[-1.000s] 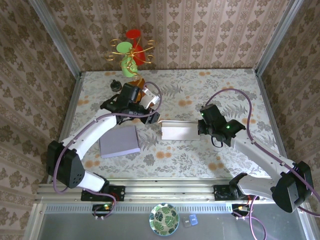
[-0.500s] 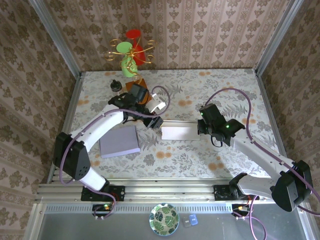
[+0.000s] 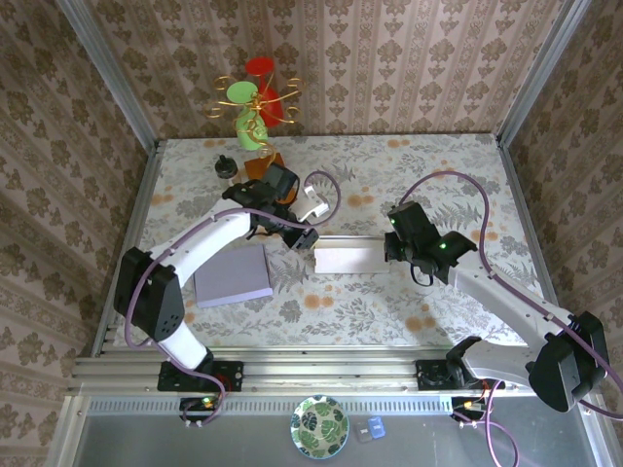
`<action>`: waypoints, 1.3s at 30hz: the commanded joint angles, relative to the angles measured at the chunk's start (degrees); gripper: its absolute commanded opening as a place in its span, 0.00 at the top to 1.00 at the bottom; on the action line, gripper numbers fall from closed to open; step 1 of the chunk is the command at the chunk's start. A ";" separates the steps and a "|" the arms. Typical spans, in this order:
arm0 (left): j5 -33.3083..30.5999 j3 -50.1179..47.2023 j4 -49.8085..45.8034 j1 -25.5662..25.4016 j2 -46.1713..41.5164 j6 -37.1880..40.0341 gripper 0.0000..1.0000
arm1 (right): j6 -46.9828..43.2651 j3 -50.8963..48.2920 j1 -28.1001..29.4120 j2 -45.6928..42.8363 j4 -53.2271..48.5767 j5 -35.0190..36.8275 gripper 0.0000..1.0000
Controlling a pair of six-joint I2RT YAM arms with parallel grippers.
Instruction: Fold the paper box
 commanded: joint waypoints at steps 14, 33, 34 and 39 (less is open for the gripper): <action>-4.24 2.30 -2.39 -1.81 1.49 -2.21 0.85 | 1.57 0.31 0.31 0.85 -3.22 0.62 1.00; -7.60 1.27 -1.47 -4.22 0.67 -9.47 0.79 | 3.24 -0.11 0.57 0.87 -2.86 0.64 1.00; -7.66 1.05 -1.21 -4.18 0.49 -9.60 0.78 | 3.25 -0.13 0.57 0.81 -2.90 0.63 1.00; -8.09 0.71 -1.03 -4.23 0.50 -9.73 0.78 | 3.00 -0.08 0.57 0.76 -2.97 0.55 1.00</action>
